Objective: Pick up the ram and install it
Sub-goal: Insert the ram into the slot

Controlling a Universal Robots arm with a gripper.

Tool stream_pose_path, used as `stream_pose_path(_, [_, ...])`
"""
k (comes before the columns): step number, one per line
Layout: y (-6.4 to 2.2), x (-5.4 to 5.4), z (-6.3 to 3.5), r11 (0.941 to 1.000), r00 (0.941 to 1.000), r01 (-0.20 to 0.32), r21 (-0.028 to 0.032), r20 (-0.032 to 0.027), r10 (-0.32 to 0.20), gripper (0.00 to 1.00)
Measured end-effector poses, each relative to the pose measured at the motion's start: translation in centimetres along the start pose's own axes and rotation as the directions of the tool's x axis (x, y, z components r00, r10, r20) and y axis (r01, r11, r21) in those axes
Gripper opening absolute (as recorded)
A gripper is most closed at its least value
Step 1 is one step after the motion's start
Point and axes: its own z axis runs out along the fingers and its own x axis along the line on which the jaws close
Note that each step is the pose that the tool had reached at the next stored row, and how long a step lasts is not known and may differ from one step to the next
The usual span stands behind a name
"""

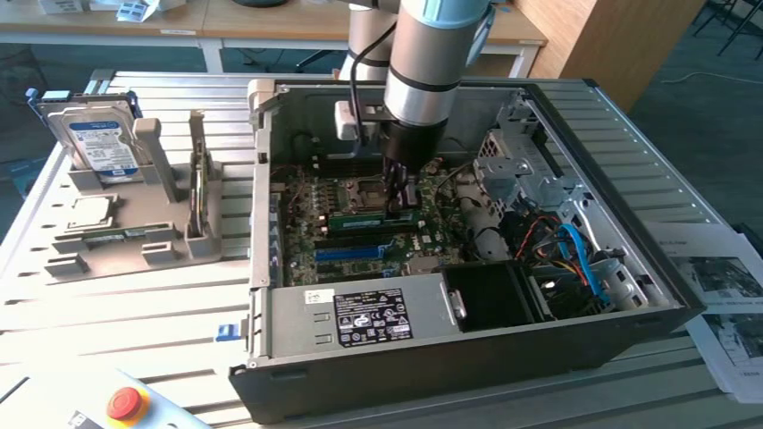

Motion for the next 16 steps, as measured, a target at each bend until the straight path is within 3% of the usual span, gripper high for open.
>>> stream_pose_path(14, [0.01, 0.0, -0.93, 1.0, 1.0, 0.0, -0.0061, -0.0003, 0.0, 0.12])
stream_pose_path(15, [0.0, 0.0, -1.07, 1.0, 1.0, 0.0, -0.0078, -0.0002, 0.0, 0.12])
stream_pose_path(16, [-0.04, 0.0, -1.08, 0.9999, 1.0, 0.0, -0.0141, -0.0007, 0.0, 0.12])
